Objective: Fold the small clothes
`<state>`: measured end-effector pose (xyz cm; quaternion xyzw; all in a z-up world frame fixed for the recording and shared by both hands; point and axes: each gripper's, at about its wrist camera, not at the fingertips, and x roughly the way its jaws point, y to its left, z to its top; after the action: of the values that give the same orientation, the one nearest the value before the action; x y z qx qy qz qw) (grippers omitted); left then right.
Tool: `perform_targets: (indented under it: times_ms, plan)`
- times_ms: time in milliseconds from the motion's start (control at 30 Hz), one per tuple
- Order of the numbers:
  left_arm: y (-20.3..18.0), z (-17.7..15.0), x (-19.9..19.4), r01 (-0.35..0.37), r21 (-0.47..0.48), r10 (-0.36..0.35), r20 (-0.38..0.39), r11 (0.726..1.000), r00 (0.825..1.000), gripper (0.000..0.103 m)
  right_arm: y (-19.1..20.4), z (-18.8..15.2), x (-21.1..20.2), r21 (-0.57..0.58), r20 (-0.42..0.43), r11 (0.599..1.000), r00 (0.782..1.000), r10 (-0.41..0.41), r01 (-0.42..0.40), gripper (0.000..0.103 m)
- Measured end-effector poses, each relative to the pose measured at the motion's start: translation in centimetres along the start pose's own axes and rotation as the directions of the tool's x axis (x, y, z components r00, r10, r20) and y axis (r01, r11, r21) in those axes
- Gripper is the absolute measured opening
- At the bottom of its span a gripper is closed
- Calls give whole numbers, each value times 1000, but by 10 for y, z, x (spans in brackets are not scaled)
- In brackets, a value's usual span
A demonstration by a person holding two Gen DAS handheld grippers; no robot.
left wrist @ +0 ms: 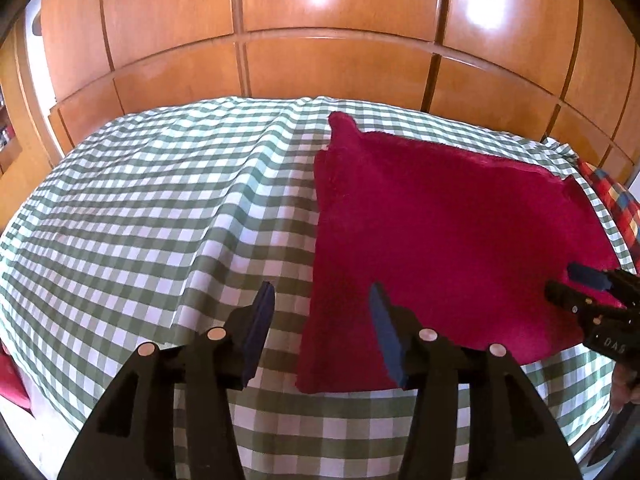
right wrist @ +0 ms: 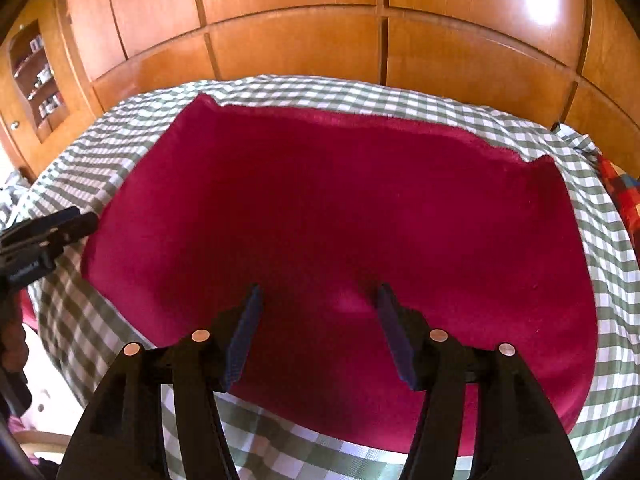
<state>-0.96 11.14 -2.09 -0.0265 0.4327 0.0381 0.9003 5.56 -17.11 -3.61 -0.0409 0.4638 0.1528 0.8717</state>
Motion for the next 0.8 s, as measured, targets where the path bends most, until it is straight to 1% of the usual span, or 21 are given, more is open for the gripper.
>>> perform_targets:
  times_ms: [200, 333, 433, 500, 533, 567, 600, 667, 700, 800]
  plan:
    - [3, -5, 4, -10, -7, 10, -17, 1000, 1000, 49, 0, -7, 4, 0, 12, 1000, 1000, 2, -2, 63]
    - [3, -8, 5, -11, -4, 10, -23, 1000, 1000, 52, 1, -9, 7, -2, 22, 1000, 1000, -1, 2, 65]
    - [4, -10, 5, -11, 1, 11, -26, 1000, 1000, 52, 1, -11, 7, -7, 30, 1000, 1000, -8, 8, 66]
    - [4, -12, 7, 3, 4, -3, -39, 1000, 999, 51, 1, -12, 8, -4, 34, 1000, 999, -9, 9, 66]
    - [4, -14, 8, 19, 8, -18, -46, 1000, 999, 35, 1, -12, 8, -4, 36, 1000, 999, -9, 10, 66]
    - [3, -16, 8, 33, 12, -32, -55, 999, 998, 24, 1, -12, 8, -2, 37, 1000, 999, -11, 11, 66]
    - [2, -18, 9, 49, 25, -47, -68, 998, 997, 11, 1, -13, 8, -2, 37, 1000, 999, -11, 11, 66]
    - [2, -26, 8, 38, 54, -35, -58, 998, 998, 9, 1, -14, 8, -4, 37, 1000, 999, -13, 14, 66]
    - [5, -29, 9, 50, 48, -47, -65, 998, 997, 9, 2, -14, 8, -6, 38, 1000, 999, -15, 16, 66]
    - [20, -38, 14, 97, -18, -99, -89, 995, 991, 9, 3, -16, 9, -12, 45, 1000, 999, -23, 24, 66]
